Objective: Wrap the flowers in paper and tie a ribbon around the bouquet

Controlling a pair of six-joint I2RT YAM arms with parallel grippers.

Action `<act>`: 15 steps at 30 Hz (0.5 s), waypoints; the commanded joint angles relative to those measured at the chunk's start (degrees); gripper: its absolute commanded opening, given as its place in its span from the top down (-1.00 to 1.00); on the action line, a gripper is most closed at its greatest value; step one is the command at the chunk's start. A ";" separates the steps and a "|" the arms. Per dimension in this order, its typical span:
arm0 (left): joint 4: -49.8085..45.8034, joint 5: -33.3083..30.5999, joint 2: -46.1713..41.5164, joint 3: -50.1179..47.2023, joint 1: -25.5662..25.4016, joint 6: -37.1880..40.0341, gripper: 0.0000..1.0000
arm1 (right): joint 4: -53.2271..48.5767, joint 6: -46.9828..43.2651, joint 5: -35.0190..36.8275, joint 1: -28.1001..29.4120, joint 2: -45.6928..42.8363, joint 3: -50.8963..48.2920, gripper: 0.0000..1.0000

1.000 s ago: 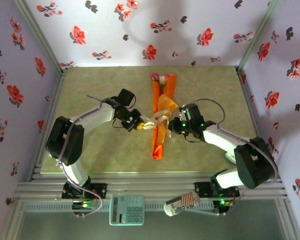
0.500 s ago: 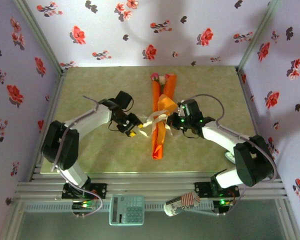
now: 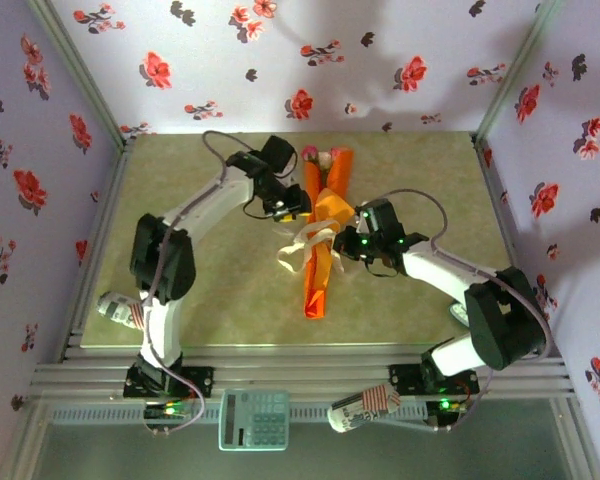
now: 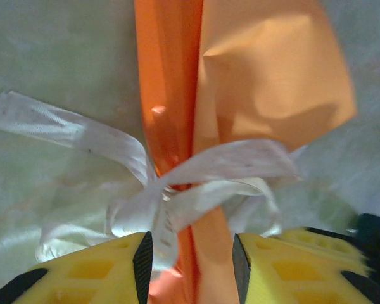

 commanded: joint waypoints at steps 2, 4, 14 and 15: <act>-0.10 -0.29 2.92 0.82 -0.39 11.28 0.20 | -1.11 0.72 0.67 0.40 0.73 1.93 1.00; 3.56 0.79 3.50 -0.04 -0.46 12.21 0.20 | -1.31 0.72 0.67 0.38 0.67 2.02 1.00; 8.83 4.29 6.02 -1.69 -1.35 14.14 0.25 | -1.55 1.14 0.67 0.38 0.67 1.90 1.00; 8.71 4.26 6.26 -1.74 -1.43 14.05 0.26 | -1.42 1.23 0.62 0.38 0.79 1.85 1.00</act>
